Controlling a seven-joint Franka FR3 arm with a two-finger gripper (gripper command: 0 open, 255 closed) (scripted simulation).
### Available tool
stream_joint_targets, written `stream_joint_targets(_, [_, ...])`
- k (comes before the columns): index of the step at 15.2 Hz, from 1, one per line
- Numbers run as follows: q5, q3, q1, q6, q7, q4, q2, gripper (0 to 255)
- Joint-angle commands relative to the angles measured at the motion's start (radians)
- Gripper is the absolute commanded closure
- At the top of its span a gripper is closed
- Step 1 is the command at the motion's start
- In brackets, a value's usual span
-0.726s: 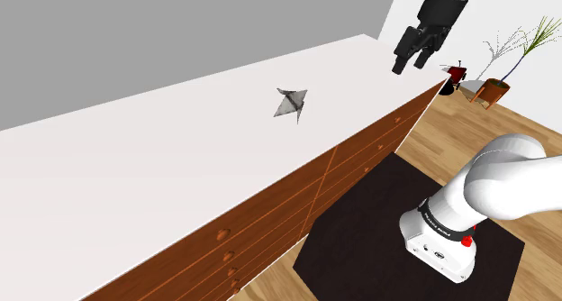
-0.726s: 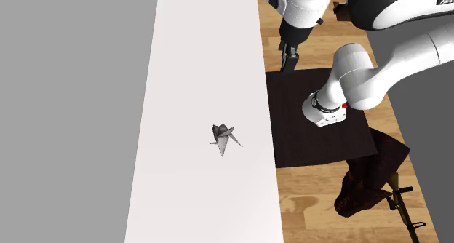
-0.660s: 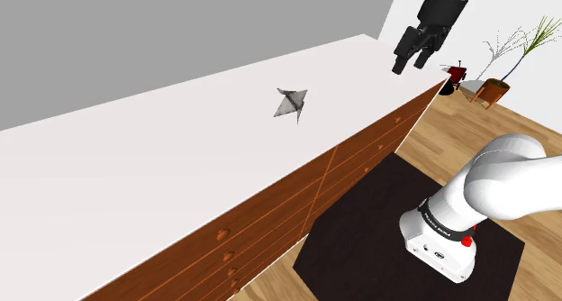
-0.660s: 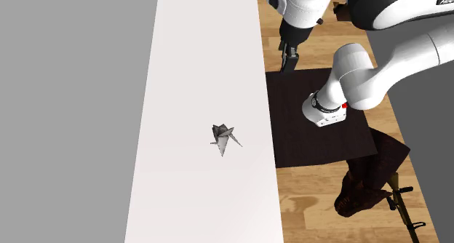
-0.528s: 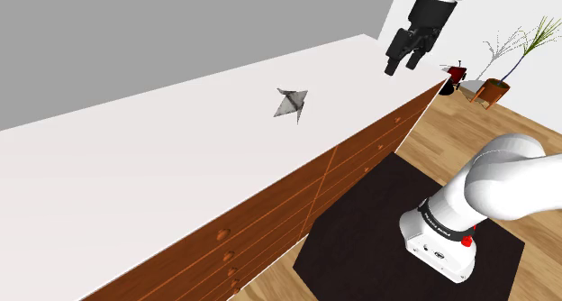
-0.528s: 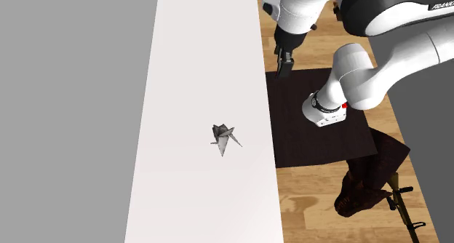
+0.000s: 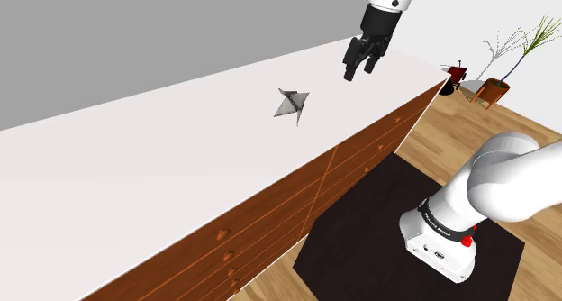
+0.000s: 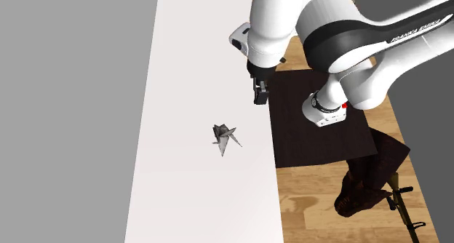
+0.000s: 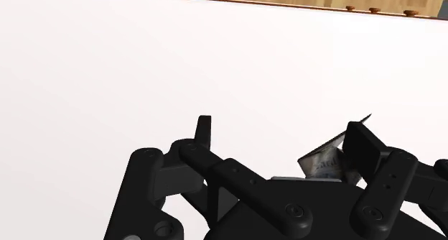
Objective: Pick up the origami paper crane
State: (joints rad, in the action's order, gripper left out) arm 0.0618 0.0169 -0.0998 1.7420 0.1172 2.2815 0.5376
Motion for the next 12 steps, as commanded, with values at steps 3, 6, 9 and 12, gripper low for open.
stream_joint_targets(3, [0.016,0.031,-0.032,0.073,-0.012,-0.057,-0.124,0])
stream_joint_targets(6, [0.023,0.056,-0.055,0.117,-0.018,-0.111,-0.219,0])
stream_joint_targets(9, [0.025,0.081,-0.077,0.154,-0.022,-0.174,-0.315,0])
stream_joint_targets(12, [0.024,0.096,-0.089,0.185,-0.024,-0.202,-0.373,0])
